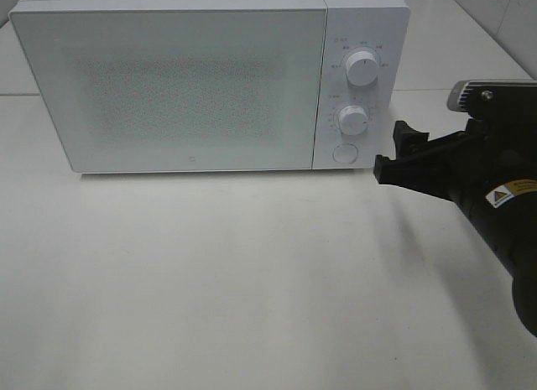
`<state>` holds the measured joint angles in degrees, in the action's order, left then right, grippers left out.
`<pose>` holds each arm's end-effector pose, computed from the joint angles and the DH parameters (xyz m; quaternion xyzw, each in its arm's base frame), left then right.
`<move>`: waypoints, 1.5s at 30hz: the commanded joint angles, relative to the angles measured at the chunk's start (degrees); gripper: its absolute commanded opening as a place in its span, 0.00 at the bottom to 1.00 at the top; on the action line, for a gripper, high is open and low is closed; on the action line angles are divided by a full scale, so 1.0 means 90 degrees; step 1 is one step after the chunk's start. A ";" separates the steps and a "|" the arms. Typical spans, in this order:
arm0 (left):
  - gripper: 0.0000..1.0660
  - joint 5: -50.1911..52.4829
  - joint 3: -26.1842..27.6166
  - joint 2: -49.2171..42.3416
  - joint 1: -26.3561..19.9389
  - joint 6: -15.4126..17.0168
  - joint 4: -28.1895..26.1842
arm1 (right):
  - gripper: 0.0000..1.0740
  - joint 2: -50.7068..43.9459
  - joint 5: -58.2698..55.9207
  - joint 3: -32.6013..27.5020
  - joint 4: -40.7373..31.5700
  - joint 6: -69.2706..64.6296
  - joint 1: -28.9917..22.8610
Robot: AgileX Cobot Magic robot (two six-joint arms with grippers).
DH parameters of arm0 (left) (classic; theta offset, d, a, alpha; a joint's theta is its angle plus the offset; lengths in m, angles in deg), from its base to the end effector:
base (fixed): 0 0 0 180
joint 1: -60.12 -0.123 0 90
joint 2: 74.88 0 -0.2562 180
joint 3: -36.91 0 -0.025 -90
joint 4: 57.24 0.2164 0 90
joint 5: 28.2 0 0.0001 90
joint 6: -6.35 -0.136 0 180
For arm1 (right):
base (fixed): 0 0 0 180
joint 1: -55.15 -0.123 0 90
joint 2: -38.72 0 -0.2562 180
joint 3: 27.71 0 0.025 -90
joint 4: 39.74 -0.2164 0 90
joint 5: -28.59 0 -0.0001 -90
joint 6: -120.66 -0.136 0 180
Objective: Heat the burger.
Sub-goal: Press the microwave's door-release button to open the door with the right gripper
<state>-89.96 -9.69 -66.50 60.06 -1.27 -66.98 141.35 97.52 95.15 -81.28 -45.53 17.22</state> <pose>0.0299 -0.0202 0.2451 0.0609 0.8462 -0.0496 0.5270 0.2571 0.0937 0.1655 0.0001 0.7402 -0.0059 0.6724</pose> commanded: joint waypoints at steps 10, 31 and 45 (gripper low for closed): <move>0.94 0.0045 -0.0013 -0.0102 -0.0013 0.0013 -0.0013 | 0.70 0.0579 -0.0045 0.0630 -0.0509 0.0350 -0.0592; 0.94 0.0045 -0.0013 -0.0102 -0.0013 0.0013 -0.0013 | 0.70 0.0624 -0.0242 0.0821 -0.0624 -0.0522 -0.0694; 0.94 0.0045 -0.0013 -0.0102 -0.0013 0.0013 -0.0013 | 0.58 0.0624 -0.0738 0.0821 -0.0624 -0.5424 -0.0694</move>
<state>-89.96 -9.69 -66.50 60.06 -1.27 -66.98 147.02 91.45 101.97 -87.07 -90.45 10.97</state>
